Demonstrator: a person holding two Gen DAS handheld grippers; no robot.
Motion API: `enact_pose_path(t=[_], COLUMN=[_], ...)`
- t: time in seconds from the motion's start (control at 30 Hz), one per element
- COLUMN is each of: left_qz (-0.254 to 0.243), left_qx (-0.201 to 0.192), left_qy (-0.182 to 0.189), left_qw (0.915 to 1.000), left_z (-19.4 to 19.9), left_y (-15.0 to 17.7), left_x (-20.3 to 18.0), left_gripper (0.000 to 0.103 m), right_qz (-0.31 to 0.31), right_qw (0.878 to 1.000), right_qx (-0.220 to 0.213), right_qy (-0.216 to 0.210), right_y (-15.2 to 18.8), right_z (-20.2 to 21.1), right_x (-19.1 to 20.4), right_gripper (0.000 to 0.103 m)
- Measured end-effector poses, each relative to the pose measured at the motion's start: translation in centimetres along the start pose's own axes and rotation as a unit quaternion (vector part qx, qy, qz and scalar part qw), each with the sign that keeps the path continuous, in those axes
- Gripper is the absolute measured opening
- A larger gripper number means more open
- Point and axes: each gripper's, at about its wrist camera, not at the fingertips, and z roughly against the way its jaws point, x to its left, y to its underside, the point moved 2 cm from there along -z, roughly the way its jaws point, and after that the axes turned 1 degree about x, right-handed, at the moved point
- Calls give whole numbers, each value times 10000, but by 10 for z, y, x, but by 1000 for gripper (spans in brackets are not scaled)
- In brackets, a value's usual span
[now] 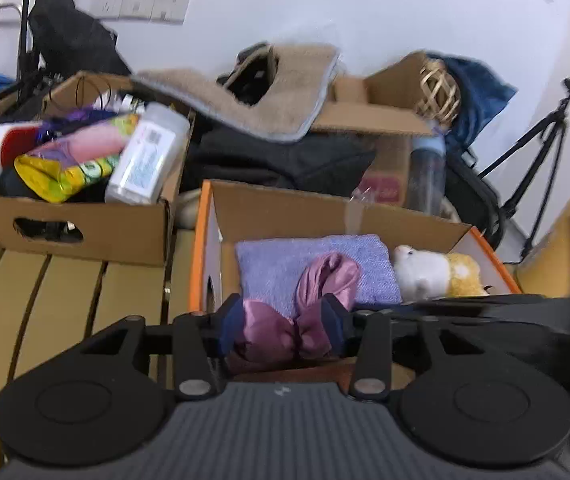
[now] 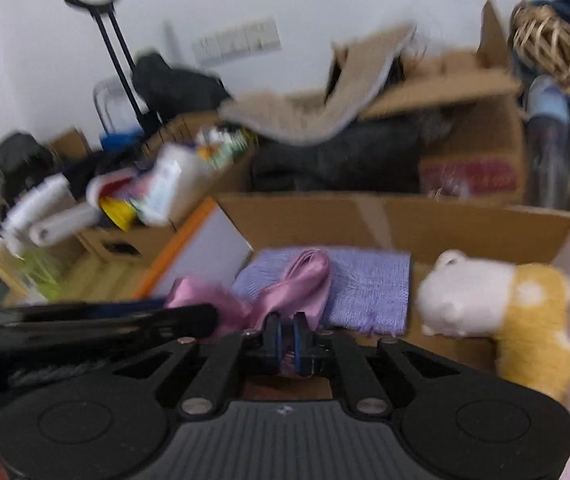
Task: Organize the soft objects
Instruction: 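Lower the purple satin bow into the red box and open the left tool, then withdraw both tools from the box back over the table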
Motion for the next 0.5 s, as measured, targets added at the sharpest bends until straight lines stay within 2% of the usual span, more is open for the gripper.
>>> enact_pose_path(t=[0.07,0.13,0.2,0.27,0.37,0.5], left_qz=[50,23,-97,-154,-276,-450], left_qx=[-177,-324,-464,-543,-650,-747], left_qy=[51,-17,-80,-93,-114,-33], left_qw=[9998,9995,9988,9984,9974,9962], left_z=[12,24,39,53,85,138], left_y=[1,-3,-6,-11,-13,-7], left_x=[9,9,6,0,-11,-27], left_gripper=[60,60,62,62,63,67], right_qz=[38,23,132,289,413,536], right_qw=[9999,9998,9997,9994,9990,9972], right_qx=[151,161,174,158,6,-404], right_qy=[-42,-120,-54,82,187,339], right_y=[4,6,7,8,6,2], right_z=[-14,-15,-11,2,37,108], right_x=[1,1,4,9,13,15], right_gripper=[10,12,17,31,33,38])
